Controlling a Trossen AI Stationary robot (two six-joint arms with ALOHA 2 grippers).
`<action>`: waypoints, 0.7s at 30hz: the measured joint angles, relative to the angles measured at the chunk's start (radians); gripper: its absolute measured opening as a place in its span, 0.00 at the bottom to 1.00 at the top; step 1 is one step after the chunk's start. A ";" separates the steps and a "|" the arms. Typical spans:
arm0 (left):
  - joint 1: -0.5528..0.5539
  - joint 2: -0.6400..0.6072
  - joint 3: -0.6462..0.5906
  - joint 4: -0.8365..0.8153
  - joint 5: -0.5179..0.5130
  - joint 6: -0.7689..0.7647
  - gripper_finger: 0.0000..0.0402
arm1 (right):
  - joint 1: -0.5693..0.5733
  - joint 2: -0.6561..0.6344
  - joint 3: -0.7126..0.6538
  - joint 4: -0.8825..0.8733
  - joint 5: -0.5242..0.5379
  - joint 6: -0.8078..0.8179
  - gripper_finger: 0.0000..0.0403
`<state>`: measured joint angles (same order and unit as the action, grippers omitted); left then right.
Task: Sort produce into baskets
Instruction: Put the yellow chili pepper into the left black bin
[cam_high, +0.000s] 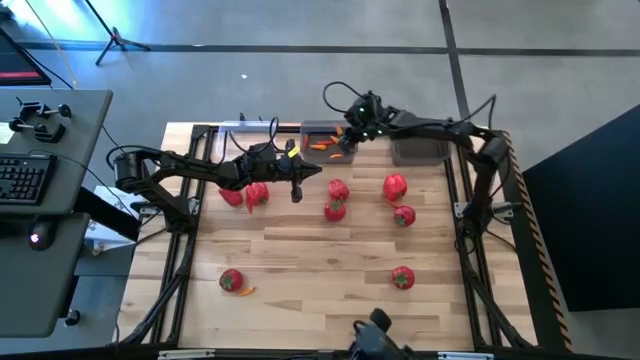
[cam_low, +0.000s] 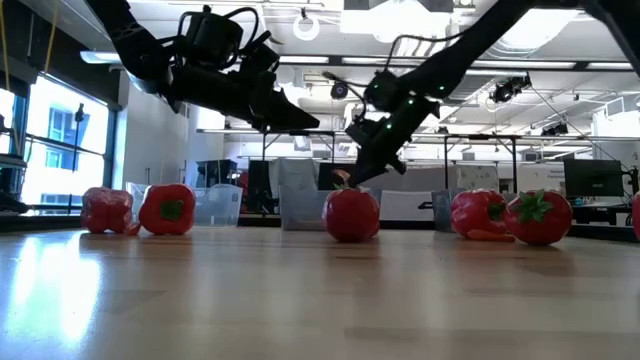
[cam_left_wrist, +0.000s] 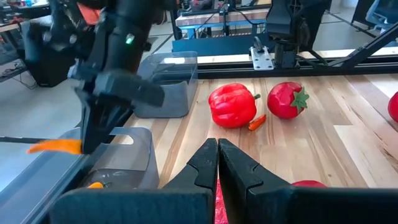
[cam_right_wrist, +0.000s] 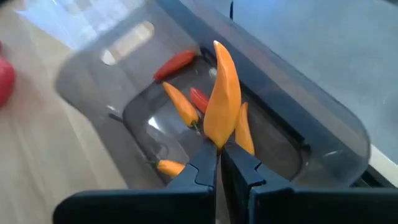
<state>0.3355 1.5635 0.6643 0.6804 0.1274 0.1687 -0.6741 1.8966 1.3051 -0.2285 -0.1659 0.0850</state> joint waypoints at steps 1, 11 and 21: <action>0.000 0.000 0.000 0.000 -0.001 0.000 0.00 | 0.000 0.018 0.018 -0.020 0.000 -0.004 0.00; 0.000 0.000 0.000 -0.001 -0.002 0.000 0.00 | -0.001 0.103 0.065 -0.053 0.062 -0.025 0.02; 0.000 0.000 0.000 -0.002 -0.010 -0.008 0.00 | 0.001 0.113 0.065 -0.060 0.106 -0.079 0.21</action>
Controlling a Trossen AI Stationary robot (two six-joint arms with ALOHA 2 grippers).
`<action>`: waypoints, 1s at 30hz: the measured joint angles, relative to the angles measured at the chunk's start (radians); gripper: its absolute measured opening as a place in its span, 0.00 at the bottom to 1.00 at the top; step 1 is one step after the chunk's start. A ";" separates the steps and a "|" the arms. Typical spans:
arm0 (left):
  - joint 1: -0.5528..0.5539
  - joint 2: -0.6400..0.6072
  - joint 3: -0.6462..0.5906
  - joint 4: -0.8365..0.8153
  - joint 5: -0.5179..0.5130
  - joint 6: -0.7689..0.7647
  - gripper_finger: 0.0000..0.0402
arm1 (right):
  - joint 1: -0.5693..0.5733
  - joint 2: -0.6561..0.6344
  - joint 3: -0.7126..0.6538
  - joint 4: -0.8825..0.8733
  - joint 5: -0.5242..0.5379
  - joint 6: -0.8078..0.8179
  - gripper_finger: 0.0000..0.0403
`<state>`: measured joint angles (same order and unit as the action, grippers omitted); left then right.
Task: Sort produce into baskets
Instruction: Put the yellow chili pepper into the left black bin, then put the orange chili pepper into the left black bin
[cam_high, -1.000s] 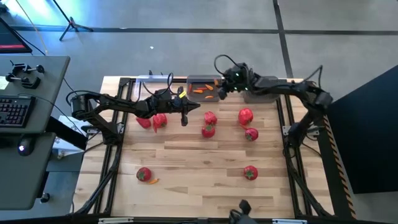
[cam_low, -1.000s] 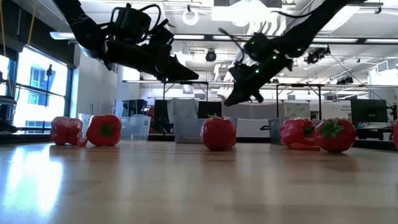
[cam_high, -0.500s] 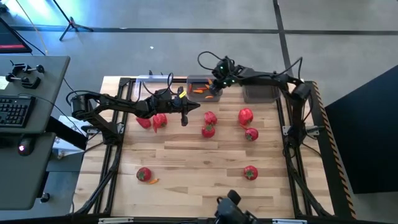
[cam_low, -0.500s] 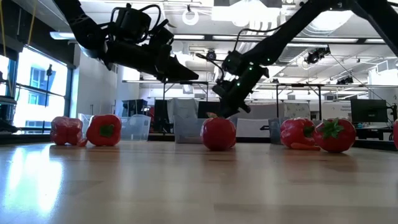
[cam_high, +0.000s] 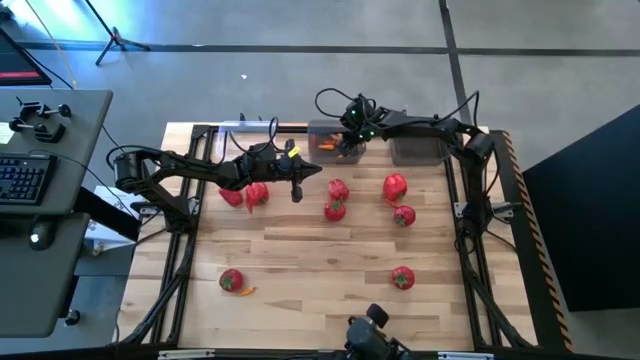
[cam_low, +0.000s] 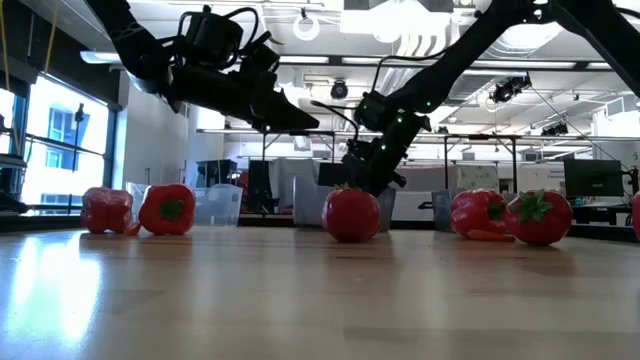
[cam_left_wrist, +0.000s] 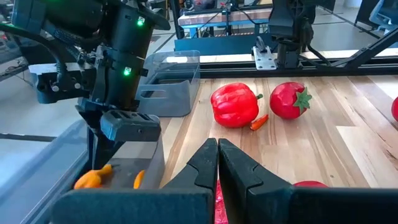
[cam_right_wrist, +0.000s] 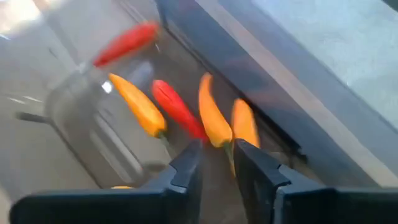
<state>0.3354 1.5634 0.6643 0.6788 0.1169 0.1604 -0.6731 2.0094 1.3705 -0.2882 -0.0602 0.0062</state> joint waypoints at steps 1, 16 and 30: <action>0.000 0.000 0.000 0.000 0.000 0.000 0.00 | 0.000 -0.001 0.003 -0.005 -0.001 -0.006 0.22; 0.000 0.000 0.000 -0.060 -0.022 0.005 0.00 | 0.059 -0.173 -0.021 -0.030 0.032 -0.139 0.02; -0.002 0.000 0.000 -0.244 -0.097 0.025 0.00 | -0.013 -0.326 -0.291 -0.111 0.131 0.065 0.00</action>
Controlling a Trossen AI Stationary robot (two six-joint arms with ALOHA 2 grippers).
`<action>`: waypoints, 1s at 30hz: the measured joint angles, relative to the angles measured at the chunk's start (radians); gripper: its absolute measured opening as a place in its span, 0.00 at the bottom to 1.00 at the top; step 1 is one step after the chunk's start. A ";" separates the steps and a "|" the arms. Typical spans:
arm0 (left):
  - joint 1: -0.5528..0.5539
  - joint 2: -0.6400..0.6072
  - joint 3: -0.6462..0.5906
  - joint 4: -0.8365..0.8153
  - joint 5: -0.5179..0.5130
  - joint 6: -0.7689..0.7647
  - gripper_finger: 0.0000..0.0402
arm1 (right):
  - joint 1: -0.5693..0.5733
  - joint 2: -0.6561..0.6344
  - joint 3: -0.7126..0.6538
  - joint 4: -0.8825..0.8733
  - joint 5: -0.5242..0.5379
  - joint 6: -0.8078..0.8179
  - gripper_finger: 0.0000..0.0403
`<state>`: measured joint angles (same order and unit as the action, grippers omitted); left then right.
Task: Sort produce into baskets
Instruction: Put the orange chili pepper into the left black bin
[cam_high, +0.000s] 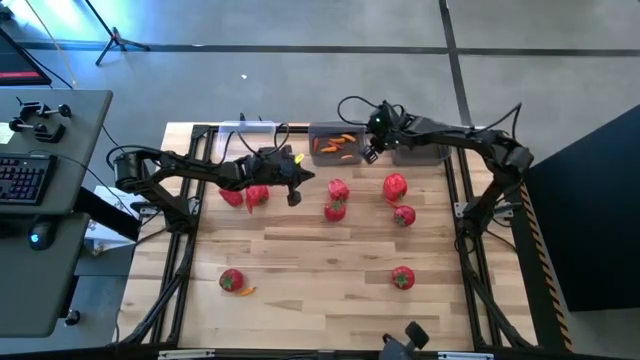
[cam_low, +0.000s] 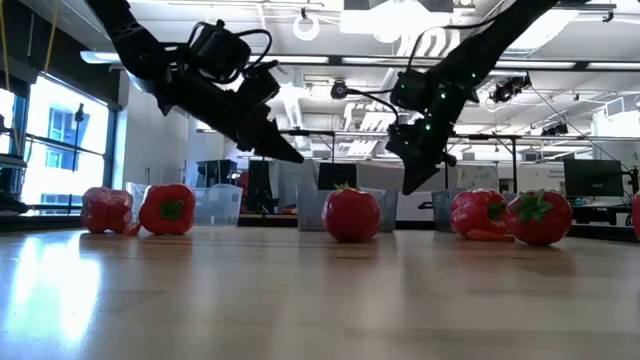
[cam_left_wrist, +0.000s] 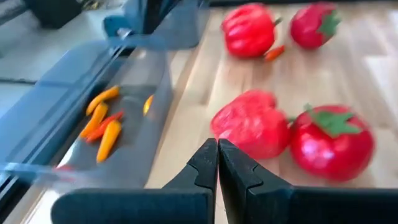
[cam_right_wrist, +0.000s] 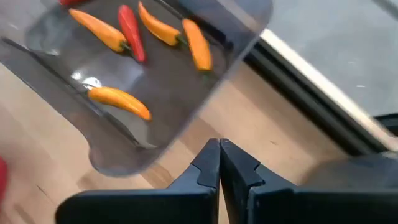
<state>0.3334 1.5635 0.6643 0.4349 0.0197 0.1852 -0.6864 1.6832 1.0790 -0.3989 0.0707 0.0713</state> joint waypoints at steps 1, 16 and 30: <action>0.000 0.000 0.000 -0.012 -0.019 0.000 0.00 | -0.001 0.002 -0.014 0.025 -0.024 0.002 0.00; 0.002 0.000 0.000 -0.024 -0.187 -0.019 0.00 | 0.000 -0.022 -0.028 0.108 -0.132 -0.020 0.00; -0.003 0.000 0.000 -0.020 -0.134 -0.019 0.00 | 0.179 -0.340 -0.319 0.075 -0.061 0.071 0.00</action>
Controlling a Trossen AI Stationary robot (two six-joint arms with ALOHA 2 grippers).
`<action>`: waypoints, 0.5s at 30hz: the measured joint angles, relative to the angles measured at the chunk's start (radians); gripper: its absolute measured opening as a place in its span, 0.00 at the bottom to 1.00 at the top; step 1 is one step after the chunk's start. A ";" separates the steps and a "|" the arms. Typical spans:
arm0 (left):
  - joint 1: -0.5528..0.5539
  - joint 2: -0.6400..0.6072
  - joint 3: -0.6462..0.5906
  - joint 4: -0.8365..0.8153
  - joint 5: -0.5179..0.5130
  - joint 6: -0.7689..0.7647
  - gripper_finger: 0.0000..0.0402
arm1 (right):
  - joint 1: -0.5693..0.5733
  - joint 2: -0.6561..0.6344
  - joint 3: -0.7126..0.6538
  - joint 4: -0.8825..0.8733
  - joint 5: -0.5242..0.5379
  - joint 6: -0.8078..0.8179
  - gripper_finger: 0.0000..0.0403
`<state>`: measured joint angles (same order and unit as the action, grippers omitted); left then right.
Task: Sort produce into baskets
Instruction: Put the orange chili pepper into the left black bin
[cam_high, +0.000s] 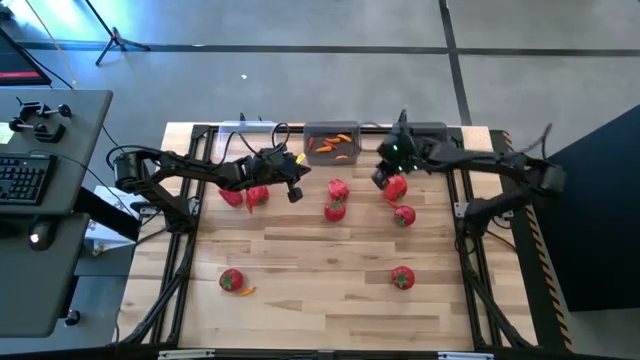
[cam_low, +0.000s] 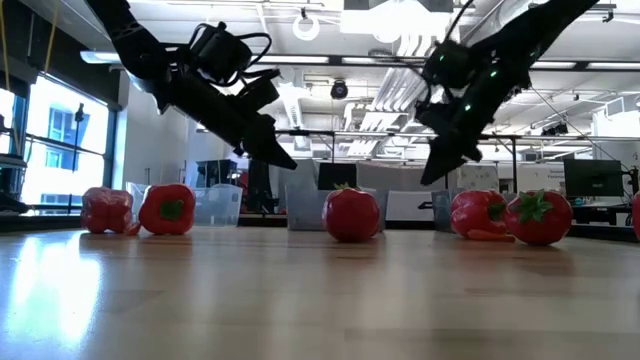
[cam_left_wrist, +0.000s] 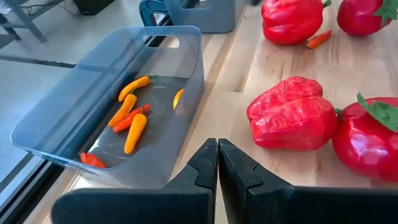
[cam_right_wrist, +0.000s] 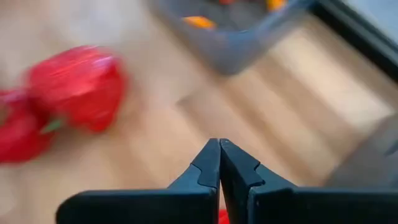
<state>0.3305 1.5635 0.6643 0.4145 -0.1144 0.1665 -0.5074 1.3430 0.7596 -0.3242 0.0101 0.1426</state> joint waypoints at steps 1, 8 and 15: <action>0.000 0.000 0.000 0.001 0.000 0.000 0.00 | 0.025 -0.030 -0.011 -0.014 0.000 0.013 0.00; 0.000 0.000 0.000 0.007 0.053 0.000 0.00 | 0.180 -0.124 -0.022 -0.139 0.005 0.084 0.00; 0.000 0.000 0.000 0.008 0.058 0.002 0.00 | 0.293 -0.095 -0.022 -0.219 0.042 0.099 0.00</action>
<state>0.3309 1.5635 0.6643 0.4229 -0.0566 0.1688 -0.2143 1.2475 0.7380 -0.5435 0.0520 0.2419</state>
